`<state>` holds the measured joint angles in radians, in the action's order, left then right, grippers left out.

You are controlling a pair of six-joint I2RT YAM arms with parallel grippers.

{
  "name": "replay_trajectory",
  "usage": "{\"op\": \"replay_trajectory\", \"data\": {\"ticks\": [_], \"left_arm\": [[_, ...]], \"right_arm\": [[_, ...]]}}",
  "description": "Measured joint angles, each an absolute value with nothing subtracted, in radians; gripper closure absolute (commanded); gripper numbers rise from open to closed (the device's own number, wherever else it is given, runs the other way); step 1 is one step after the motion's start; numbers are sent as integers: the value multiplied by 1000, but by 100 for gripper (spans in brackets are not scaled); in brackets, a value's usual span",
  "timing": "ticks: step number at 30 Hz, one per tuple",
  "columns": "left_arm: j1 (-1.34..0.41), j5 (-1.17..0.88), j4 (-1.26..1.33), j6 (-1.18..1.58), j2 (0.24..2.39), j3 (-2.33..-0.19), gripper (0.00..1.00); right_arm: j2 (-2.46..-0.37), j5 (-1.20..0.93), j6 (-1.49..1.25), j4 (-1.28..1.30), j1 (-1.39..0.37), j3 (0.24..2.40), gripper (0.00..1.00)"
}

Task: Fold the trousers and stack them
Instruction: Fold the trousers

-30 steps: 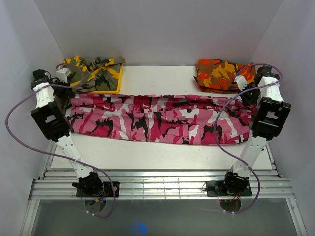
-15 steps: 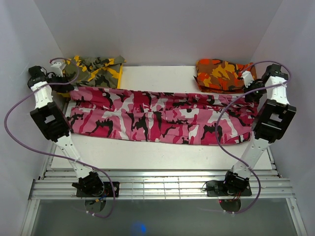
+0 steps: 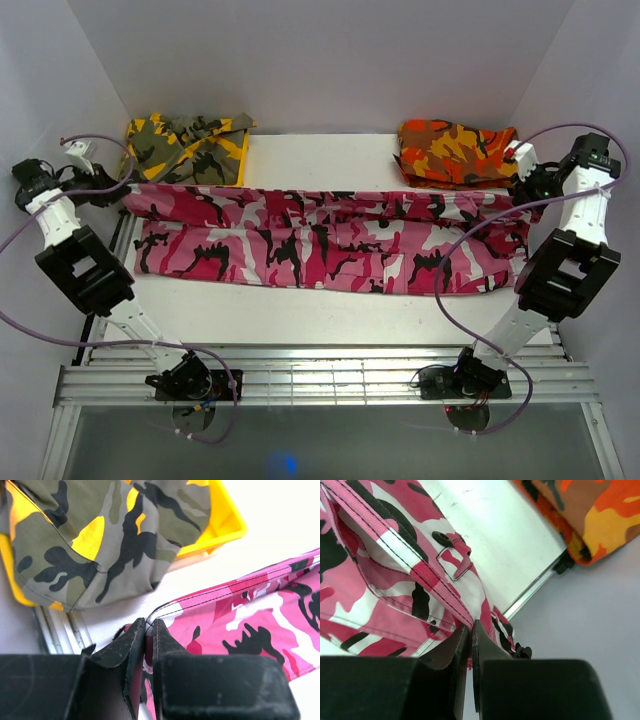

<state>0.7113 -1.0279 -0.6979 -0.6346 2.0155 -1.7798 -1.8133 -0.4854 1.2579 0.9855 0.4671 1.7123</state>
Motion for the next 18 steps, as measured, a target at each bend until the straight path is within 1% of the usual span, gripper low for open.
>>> {"op": "replay_trajectory", "data": {"ticks": [5,8,13,18], "left_arm": [[779,-1085,-711,-767,1898,-1633,100],[806,-1076,-745,-879,1870,-1547,100],[849,-982,-750,-1035,1865,-1346,100],[873,-893,-739,-1103,1899,-1245,100]], "right_arm": [[-1745,-485,1317,990,500,1565,92],[-1726,-464,1353,968,518,1447,92],[-1709,-390,1406,894,540,1242,92],[-1709,-338,1427,841,548,1160,92]]}}
